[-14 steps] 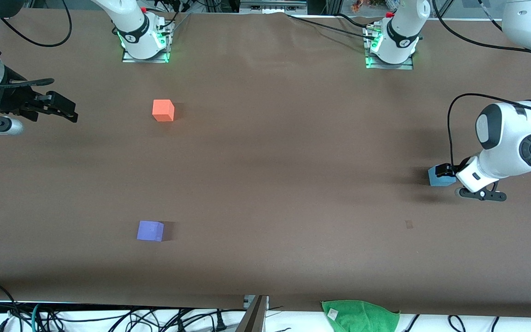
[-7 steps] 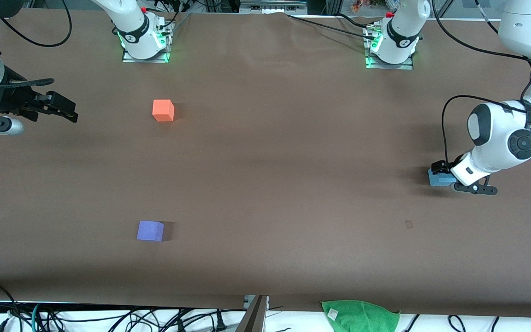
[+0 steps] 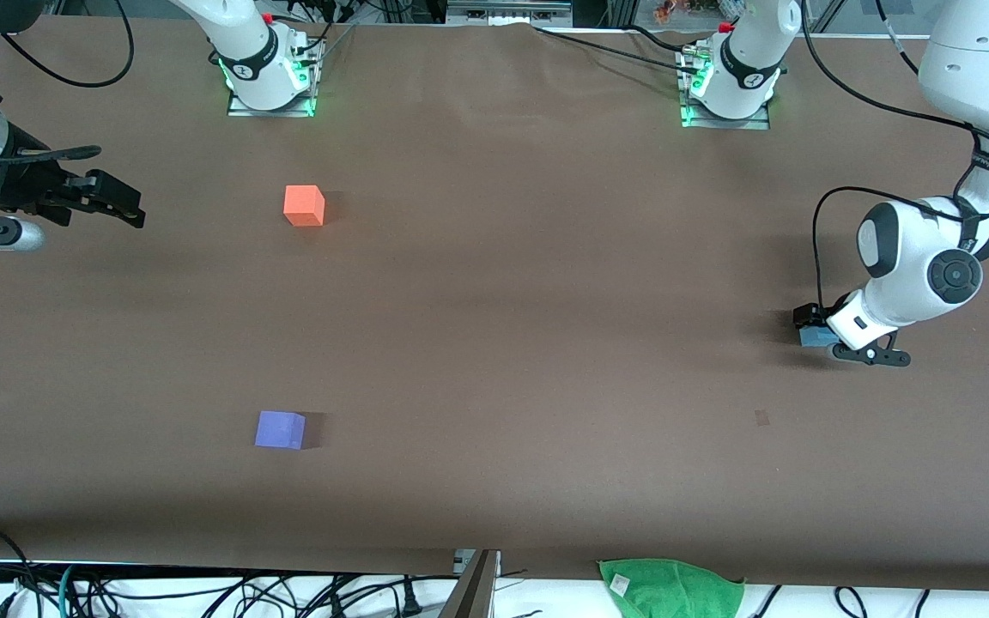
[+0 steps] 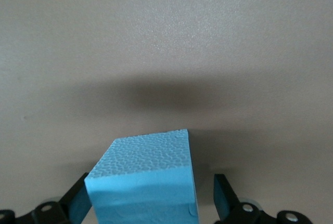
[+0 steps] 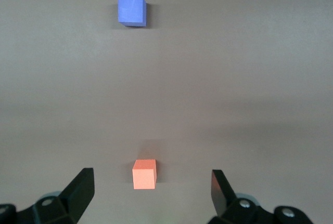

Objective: Place blue block between orange and purple blocks
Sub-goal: 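Reach the left gripper down over the light-blue cube and close it, then lift the light-blue cube with the left gripper and carry it toward the table middle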

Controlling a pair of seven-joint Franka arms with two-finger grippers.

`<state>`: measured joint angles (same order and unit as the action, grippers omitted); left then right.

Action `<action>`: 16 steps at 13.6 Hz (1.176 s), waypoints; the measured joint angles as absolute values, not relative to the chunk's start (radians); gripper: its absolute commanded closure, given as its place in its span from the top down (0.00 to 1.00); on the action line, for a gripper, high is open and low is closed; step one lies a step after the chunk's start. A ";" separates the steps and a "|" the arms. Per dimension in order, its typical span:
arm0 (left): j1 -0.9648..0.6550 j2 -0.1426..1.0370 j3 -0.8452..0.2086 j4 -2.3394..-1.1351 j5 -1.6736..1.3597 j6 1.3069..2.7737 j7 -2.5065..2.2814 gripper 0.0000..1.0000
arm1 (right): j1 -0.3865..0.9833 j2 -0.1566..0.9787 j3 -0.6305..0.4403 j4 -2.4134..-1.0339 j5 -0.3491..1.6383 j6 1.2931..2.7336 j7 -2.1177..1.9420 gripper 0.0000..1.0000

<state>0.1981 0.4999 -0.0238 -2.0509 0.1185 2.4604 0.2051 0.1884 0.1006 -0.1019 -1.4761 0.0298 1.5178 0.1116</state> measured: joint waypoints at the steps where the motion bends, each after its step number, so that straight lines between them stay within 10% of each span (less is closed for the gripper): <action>1: 0.198 0.503 -0.024 -2.051 0.118 2.464 0.205 0.36 | 0.188 0.101 -0.102 -1.476 0.030 1.518 0.112 0.99; 10: 0.204 0.486 -0.037 -2.034 0.118 2.449 0.204 0.21 | 0.188 0.101 -0.102 -1.476 0.030 1.518 0.112 0.99; 16: 0.198 0.384 -0.231 -1.849 0.118 2.001 0.049 0.23 | 0.188 0.101 -0.102 -1.476 0.030 1.518 0.112 0.99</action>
<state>0.1981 0.3836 -0.2314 -1.8491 0.1177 2.0006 0.0494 0.1883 0.1006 -0.1022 -1.4761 0.0298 1.5178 0.1116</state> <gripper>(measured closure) 0.419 0.004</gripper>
